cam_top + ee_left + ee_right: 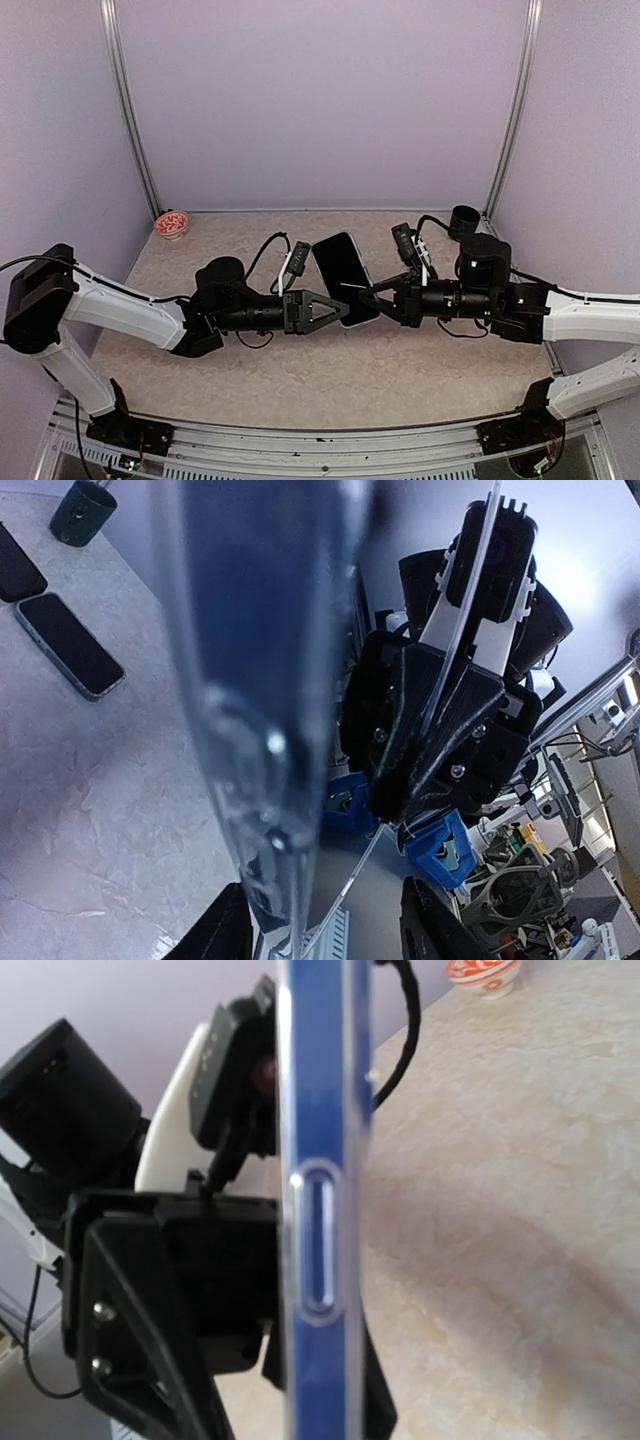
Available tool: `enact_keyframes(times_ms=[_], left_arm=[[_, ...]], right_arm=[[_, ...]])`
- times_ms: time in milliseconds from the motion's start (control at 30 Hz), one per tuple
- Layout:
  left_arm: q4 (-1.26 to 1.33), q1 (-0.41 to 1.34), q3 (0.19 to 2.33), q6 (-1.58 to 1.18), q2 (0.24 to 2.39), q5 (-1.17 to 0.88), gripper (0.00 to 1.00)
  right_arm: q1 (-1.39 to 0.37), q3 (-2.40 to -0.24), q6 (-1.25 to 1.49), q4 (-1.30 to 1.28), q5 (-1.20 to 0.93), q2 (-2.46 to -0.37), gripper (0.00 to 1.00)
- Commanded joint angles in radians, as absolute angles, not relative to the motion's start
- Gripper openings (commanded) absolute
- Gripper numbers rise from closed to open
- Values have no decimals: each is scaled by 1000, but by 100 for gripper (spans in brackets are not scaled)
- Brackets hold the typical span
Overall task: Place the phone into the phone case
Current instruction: Press the phone at the bottom left corner of the phone case, then place the phone with the phone case at the center of the board.
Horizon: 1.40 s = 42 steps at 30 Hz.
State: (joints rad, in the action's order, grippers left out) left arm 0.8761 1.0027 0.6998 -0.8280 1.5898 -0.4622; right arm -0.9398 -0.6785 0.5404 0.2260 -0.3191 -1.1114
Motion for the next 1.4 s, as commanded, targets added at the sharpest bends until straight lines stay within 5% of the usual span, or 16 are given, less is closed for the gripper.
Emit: enact_keyframes(times_ms=[0,200,300,367,467,533,900,1033,1367], left_arm=[[939,1029,729,-856,1642,-492,47],[978,1038,744,-876,1680,-506,12],[963,1038,758,-866,1680,-509,4],[951,1038,763,-860,1674,-509,13],[915,1038,763,-847,1661,-497,48],[888,1036,755,-832,1647,-485,60],[851,1001,659,-804,1552,-453,82],[835,995,650,-794,1532,-444,99],[851,988,641,-795,1535,-446,99]], right_arm=[[-946,-677,531,299,-274,-1057,0],[-946,-673,539,293,-263,-1044,0],[-946,-672,546,285,-255,-1036,0],[-946,-673,554,267,-237,-1028,0],[-945,-686,577,175,-162,-1008,0],[-945,-691,591,107,-123,-989,0],[-929,-618,725,-212,17,-846,0],[-917,-599,787,-345,27,-815,0],[-761,-601,818,-599,-59,-810,0]])
